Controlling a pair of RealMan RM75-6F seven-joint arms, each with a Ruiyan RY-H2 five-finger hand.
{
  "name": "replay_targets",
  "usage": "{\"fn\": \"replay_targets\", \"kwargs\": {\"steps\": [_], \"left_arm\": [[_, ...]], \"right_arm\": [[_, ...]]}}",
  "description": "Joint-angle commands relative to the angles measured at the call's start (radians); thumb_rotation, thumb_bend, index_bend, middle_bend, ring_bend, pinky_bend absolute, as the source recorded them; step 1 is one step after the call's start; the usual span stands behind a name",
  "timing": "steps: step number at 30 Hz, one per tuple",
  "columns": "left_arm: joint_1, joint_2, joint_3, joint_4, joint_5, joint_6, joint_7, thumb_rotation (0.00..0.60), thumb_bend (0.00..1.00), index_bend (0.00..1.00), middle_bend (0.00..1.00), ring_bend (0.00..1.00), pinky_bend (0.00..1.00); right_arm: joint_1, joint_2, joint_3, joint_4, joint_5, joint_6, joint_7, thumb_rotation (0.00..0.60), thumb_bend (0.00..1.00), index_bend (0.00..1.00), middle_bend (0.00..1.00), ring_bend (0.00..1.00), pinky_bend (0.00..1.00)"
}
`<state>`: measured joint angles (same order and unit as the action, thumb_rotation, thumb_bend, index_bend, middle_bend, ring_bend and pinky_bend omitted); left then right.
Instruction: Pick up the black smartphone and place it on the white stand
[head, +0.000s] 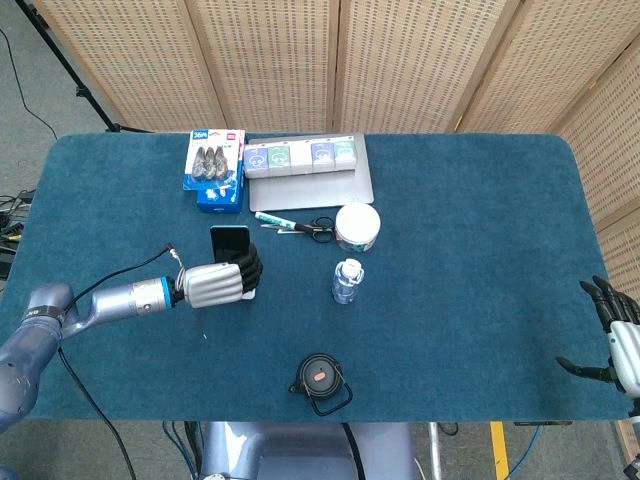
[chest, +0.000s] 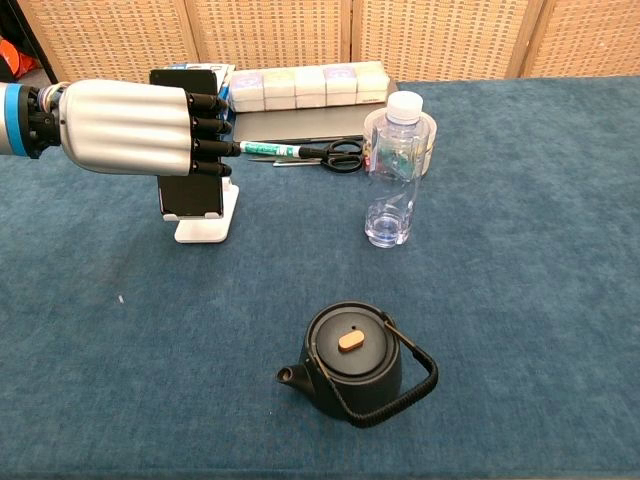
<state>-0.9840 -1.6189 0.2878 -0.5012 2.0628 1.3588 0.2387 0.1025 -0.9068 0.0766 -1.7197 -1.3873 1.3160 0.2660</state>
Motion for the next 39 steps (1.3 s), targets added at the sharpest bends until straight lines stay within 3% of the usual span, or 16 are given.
{"fn": "replay_targets", "kwargs": {"steps": [1,5,8,22,30,39], "left_arm": [[0.001,0.002,0.001,-0.004,-0.002,-0.002,0.003,0.6,0.3,0.39,0.16,0.22,0.45],[0.002,0.01,0.0,-0.022,-0.008,-0.006,0.009,0.6,0.28,0.28,0.04,0.12,0.44],[-0.001,0.019,-0.001,-0.036,-0.012,-0.009,0.014,0.6,0.25,0.25,0.0,0.09,0.43],[0.006,0.076,0.001,-0.11,-0.016,-0.009,0.048,0.6,0.16,0.17,0.0,0.03,0.43],[0.018,0.054,-0.013,-0.111,-0.031,-0.023,0.055,0.6,0.14,0.15,0.0,0.01,0.43],[0.048,0.128,-0.031,-0.205,-0.035,0.105,0.009,0.6,0.14,0.11,0.0,0.0,0.42]], "right_arm": [[0.0,0.0,0.0,0.0,-0.001,0.0,0.0,0.6,0.0,0.0,0.0,0.0,0.0],[-0.001,0.001,-0.001,-0.002,-0.003,0.002,-0.001,0.6,0.0,0.0,0.0,0.0,0.0],[-0.002,0.002,-0.001,-0.004,-0.004,0.006,0.0,0.6,0.0,0.0,0.0,0.0,0.0],[-0.003,0.005,-0.001,-0.013,-0.003,0.005,-0.001,0.6,0.0,0.0,0.0,0.0,0.0],[-0.005,0.006,-0.002,-0.016,-0.005,0.008,-0.001,0.6,0.0,0.0,0.0,0.0,0.0],[-0.004,0.009,-0.001,-0.016,-0.003,0.005,0.007,0.6,0.0,0.0,0.0,0.0,0.0]]}}
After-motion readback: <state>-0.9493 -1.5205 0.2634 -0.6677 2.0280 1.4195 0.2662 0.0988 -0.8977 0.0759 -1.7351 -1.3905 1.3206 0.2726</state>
